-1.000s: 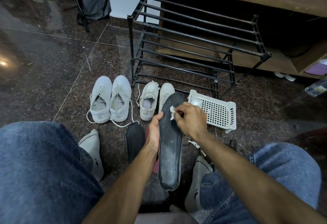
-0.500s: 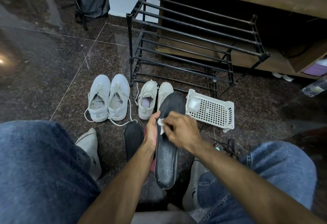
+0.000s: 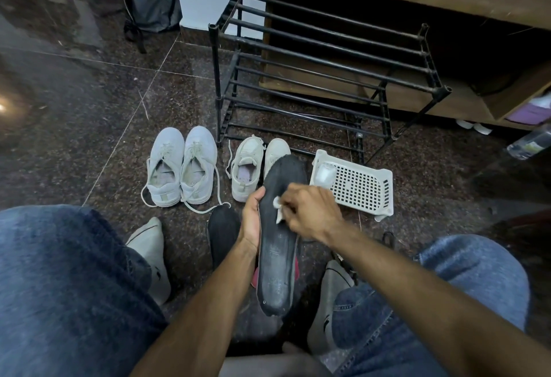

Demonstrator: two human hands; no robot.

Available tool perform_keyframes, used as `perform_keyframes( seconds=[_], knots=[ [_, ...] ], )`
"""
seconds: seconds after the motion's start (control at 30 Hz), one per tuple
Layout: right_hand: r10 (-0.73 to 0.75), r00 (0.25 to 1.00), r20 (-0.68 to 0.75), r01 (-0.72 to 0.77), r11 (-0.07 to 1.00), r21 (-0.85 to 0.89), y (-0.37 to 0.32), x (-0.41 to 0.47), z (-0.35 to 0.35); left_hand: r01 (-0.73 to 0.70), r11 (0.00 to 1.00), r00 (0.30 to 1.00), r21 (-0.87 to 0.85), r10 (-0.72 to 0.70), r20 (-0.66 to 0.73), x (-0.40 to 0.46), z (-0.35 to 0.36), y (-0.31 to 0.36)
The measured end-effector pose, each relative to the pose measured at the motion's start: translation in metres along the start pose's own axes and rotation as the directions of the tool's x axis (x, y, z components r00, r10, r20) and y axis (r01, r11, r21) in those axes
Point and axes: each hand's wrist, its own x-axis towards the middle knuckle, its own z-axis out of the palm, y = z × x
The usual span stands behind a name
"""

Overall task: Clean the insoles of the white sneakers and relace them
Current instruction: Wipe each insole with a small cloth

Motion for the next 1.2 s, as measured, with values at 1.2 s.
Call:
perform_keyframes(
  seconds=[1.2],
  knots=[
    [0.114, 0.989, -0.094, -0.081, 0.948, 0.306, 0.019, 0.017, -0.003, 0.094, 0.982, 0.969, 0.165, -0.128, 0.212, -0.007, 0.009, -0.015]
  ],
)
